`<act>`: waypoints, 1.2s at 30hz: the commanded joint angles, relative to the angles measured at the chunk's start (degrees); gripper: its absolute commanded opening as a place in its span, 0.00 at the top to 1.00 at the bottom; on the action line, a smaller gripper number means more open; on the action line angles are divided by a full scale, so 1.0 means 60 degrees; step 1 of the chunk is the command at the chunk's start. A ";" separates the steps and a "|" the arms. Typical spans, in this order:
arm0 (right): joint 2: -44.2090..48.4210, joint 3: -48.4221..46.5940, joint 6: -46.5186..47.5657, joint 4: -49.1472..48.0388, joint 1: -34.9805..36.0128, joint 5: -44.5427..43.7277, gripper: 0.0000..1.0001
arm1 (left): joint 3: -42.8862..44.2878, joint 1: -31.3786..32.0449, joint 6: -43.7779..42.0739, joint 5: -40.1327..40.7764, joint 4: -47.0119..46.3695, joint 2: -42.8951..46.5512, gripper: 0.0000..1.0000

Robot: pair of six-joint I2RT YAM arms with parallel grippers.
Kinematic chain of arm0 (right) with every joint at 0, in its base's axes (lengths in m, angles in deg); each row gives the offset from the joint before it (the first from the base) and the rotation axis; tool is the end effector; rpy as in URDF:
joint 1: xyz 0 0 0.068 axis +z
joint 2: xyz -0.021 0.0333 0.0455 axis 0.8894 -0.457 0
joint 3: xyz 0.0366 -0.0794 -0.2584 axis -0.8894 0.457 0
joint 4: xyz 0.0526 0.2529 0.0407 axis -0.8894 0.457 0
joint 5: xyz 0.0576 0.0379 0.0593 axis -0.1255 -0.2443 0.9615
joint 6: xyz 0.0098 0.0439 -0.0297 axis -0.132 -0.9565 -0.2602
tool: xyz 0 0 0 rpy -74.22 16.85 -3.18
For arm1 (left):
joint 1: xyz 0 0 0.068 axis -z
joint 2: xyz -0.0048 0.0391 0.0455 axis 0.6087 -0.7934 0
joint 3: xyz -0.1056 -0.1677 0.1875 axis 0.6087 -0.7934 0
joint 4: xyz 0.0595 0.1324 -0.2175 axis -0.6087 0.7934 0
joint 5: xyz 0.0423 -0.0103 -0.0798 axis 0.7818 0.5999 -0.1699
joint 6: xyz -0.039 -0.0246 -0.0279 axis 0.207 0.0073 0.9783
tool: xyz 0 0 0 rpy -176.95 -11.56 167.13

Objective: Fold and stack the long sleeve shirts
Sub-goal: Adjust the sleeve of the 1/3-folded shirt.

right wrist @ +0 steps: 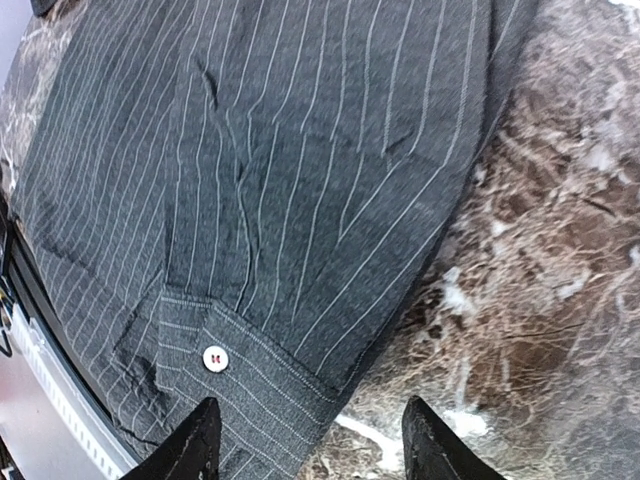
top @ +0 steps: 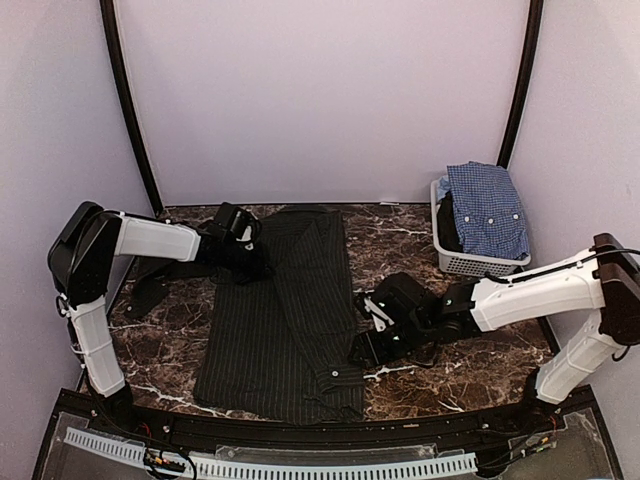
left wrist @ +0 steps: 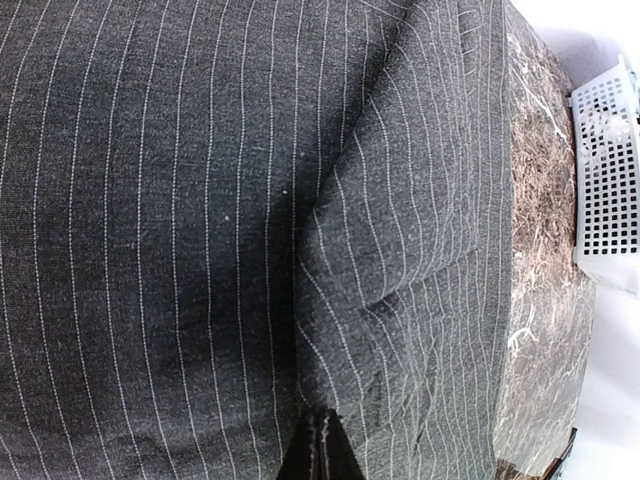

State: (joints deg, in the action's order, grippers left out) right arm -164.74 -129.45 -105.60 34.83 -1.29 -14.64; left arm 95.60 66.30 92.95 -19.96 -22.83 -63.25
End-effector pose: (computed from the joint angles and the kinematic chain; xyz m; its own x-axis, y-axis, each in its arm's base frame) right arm 0.1385 0.2603 0.1776 -0.8589 -0.2869 -0.4242 -0.4639 0.7869 0.4070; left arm 0.3514 -0.2024 0.1722 -0.8664 -0.2887 -0.4075 0.0194 0.7959 -0.6051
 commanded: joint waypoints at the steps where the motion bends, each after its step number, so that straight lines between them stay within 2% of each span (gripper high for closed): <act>1: -0.0333 0.0183 -0.0266 -0.0536 0.0310 0.0328 0.44 | 0.0153 -0.0068 -0.0156 -0.0092 0.0188 0.0341 1.00; 6: -0.0681 0.0097 -0.0421 -0.0666 0.0584 0.0386 0.53 | 0.0153 -0.0083 -0.0185 -0.0036 0.0210 0.0238 1.00; 15: -0.0735 0.0063 -0.0619 -0.0568 0.0791 0.0408 0.87 | 0.0052 -0.0112 -0.0200 0.0129 0.0193 0.0144 1.00; 21: -0.0744 0.0003 -0.0650 -0.0513 0.0884 0.0490 1.00 | 0.0074 -0.0134 -0.0208 0.0189 0.0188 0.0129 1.00; 32: -0.0878 0.0185 -0.0766 -0.0903 0.1016 0.1068 1.00 | 0.0167 -0.0257 -0.0286 0.0244 0.0298 -0.0161 1.00; 36: -0.0843 0.0053 -0.0741 -0.0692 0.1019 0.0721 0.89 | 0.0180 -0.0258 -0.0352 0.0028 0.0253 -0.0317 0.98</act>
State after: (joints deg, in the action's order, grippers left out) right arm -169.44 -128.99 -109.84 30.68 4.02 -9.63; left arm 95.60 65.29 92.06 -19.48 -22.02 -64.23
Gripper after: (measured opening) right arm 0.062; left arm 0.005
